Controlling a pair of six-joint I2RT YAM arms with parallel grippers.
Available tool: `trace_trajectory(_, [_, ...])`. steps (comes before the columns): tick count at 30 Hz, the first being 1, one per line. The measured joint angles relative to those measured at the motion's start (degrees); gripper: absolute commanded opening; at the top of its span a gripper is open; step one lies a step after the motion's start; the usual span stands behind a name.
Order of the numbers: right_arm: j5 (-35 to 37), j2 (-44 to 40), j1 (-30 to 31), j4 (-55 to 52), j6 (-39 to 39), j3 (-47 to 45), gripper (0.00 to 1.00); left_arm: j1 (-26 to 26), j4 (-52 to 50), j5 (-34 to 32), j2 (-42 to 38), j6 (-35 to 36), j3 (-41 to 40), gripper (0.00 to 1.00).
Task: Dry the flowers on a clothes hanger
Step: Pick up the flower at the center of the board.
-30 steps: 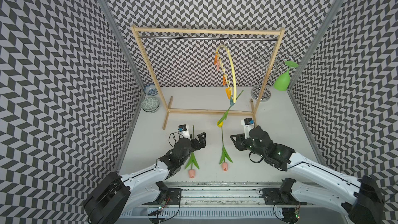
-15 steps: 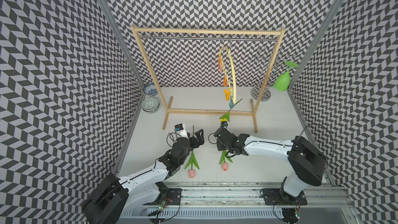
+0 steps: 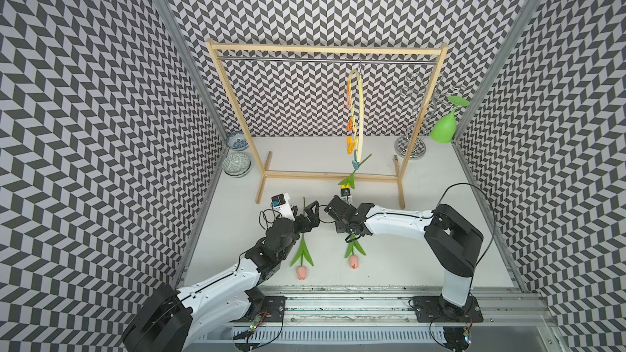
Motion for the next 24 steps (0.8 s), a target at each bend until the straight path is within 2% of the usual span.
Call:
trace_trajectory(13, [1.2, 0.9, -1.6, 1.5, 0.9, -2.5, 0.22, 0.0, 1.8, 0.7, -0.5, 0.2, -1.4, 0.99])
trace_trajectory(24, [0.2, 0.4, -1.8, 7.2, 1.6, -4.8, 0.2, 0.0, 2.1, 0.9, -0.5, 0.4, -1.4, 0.99])
